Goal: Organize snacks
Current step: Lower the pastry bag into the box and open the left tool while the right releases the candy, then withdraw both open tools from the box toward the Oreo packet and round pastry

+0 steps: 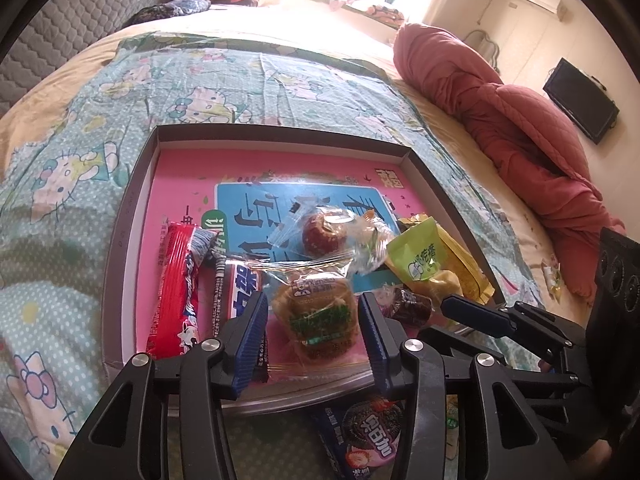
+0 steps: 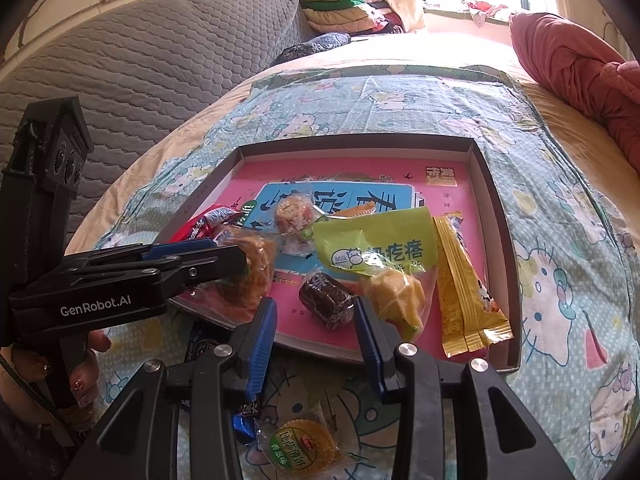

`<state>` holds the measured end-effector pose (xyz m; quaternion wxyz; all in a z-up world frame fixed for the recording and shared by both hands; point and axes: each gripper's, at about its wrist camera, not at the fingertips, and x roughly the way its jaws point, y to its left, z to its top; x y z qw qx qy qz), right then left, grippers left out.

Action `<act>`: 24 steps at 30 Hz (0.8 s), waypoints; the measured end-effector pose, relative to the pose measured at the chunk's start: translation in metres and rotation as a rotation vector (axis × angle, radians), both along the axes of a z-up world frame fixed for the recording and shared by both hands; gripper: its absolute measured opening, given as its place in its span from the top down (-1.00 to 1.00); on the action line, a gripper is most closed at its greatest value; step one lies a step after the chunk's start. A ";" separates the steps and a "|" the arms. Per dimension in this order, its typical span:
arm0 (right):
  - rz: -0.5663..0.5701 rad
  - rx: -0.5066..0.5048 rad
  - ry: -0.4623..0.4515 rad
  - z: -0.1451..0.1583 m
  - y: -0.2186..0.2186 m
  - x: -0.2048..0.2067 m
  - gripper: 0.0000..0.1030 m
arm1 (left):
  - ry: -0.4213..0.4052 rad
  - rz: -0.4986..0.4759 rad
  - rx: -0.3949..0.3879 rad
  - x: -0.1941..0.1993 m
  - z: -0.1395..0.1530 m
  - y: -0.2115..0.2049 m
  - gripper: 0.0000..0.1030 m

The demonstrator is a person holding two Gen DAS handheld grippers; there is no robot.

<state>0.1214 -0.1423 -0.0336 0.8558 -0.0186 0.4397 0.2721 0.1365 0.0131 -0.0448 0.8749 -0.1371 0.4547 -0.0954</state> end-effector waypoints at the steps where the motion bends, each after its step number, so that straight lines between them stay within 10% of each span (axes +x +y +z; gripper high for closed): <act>1: 0.001 0.000 0.000 0.000 0.000 0.000 0.23 | -0.001 0.000 0.002 0.000 0.001 0.000 0.02; 24: -0.006 0.022 -0.024 0.011 -0.003 -0.002 0.13 | -0.027 0.028 0.003 -0.008 0.022 0.011 -0.24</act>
